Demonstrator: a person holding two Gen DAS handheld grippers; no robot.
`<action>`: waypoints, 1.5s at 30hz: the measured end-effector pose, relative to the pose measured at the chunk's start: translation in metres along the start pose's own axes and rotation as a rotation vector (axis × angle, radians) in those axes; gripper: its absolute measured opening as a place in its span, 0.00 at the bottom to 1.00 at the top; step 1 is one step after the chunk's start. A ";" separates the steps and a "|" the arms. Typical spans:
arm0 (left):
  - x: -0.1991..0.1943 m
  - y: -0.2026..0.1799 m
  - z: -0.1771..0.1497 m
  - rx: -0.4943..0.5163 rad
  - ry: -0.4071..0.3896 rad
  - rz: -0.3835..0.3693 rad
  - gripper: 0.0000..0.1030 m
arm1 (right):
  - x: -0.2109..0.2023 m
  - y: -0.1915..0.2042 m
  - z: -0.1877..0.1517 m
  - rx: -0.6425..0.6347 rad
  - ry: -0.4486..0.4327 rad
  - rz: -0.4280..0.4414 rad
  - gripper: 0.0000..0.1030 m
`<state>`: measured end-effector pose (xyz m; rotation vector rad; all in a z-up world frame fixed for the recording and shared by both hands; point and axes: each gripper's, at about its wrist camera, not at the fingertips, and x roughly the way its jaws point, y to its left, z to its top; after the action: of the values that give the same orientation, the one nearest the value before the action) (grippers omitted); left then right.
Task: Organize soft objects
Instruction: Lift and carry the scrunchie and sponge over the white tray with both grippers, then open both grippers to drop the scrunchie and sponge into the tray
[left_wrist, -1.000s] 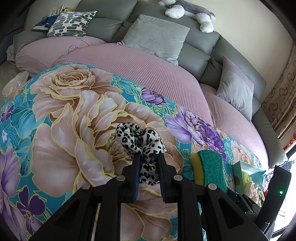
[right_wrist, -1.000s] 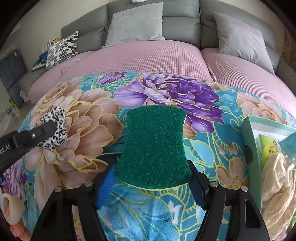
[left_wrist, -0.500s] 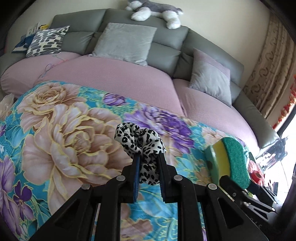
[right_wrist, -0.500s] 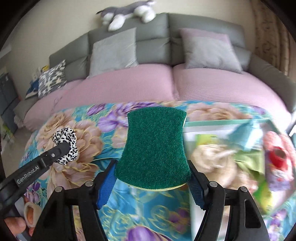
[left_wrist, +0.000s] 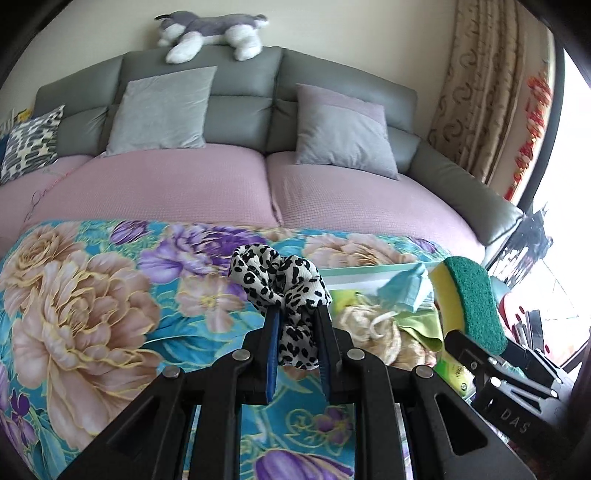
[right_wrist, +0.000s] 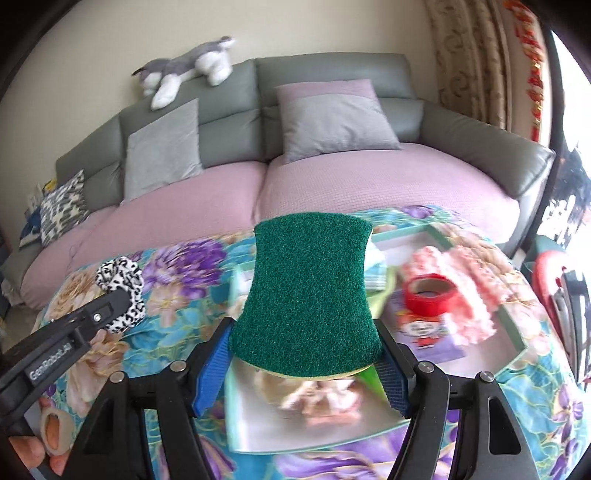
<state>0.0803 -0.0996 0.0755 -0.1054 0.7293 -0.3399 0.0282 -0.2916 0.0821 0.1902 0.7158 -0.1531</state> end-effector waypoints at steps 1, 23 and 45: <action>0.001 -0.006 0.000 0.013 0.002 -0.001 0.19 | -0.002 -0.011 0.001 0.020 -0.008 -0.005 0.72; 0.050 -0.111 -0.026 0.202 0.099 -0.094 0.19 | 0.010 -0.122 -0.012 0.187 0.014 -0.164 0.72; 0.077 -0.102 -0.041 0.181 0.200 -0.069 0.32 | 0.036 -0.102 -0.021 0.107 0.102 -0.172 0.73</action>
<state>0.0793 -0.2211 0.0179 0.0757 0.8903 -0.4859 0.0206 -0.3885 0.0301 0.2402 0.8260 -0.3483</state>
